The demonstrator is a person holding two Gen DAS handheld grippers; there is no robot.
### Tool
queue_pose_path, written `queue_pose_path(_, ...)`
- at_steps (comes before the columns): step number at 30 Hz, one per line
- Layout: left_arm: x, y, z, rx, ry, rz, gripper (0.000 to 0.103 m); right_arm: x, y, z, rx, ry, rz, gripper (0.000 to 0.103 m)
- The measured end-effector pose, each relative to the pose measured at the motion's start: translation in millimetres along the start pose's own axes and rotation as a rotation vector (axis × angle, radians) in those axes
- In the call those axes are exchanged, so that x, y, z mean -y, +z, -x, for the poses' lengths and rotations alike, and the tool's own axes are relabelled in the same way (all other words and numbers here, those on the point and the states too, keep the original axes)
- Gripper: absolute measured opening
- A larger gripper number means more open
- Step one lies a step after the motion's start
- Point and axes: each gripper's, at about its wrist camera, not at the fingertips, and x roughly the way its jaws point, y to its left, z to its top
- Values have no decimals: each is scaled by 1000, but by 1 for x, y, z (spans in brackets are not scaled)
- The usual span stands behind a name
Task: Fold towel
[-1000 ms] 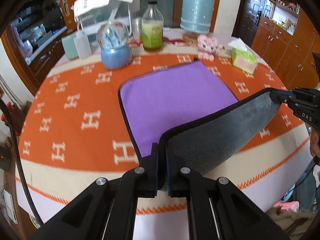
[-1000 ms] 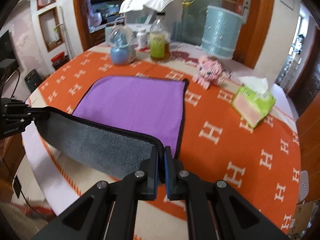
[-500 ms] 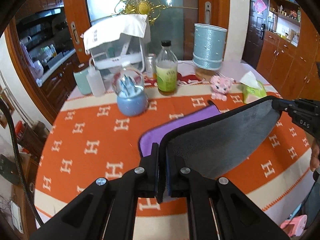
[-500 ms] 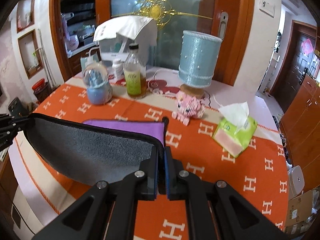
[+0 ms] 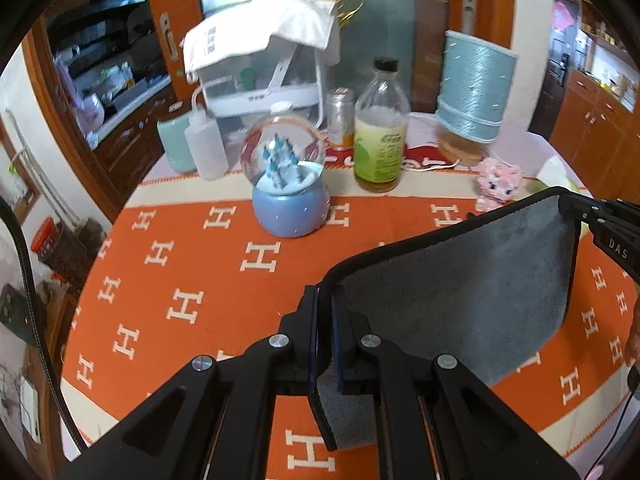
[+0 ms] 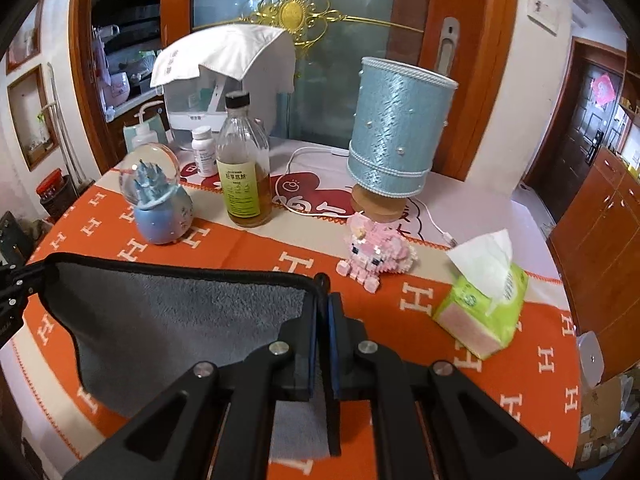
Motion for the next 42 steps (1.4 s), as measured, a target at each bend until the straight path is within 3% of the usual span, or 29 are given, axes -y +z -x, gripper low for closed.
queue_pose_path(8, -5, 0, -58, -79, 30, 49, 4, -15, 4, -60, -65, -8, 19, 5)
queue_pose_path(15, 10, -2, -101, -120, 78, 33, 5, -17, -9, -106, -160, -32, 4, 5)
queue_pose_path(17, 11, -1, -108, -127, 91, 42, 6, -16, -13, -116, -187, -29, -6, 9)
queue_pose_path(19, 11, -1, -114, -146, 99, 62, 17, -13, -14, -122, -206, -30, -27, 15)
queue_pose_path(21, 11, -2, -114, -150, 96, 74, 57, -9, -15, -124, -214, -12, -67, 24)
queue_pose_path(23, 12, -2, -107, -119, 101, 75, 74, -6, -17, -121, -209, 1, -95, 37)
queue_pose_path(25, 14, -2, -100, -100, 101, 69, 78, -4, -18, -114, -192, 2, -101, 42)
queue_pose_path(31, 26, -2, -85, -97, 66, 65, 89, -5, -16, -96, -159, -9, -90, 43)
queue_pose_path(35, 34, -3, -76, -96, 33, 66, 102, -8, -14, -83, -138, -6, -88, 43)
queue_pose_path(42, 45, -4, -46, -59, 5, 41, 102, -8, -14, -60, -116, -31, -112, 50)
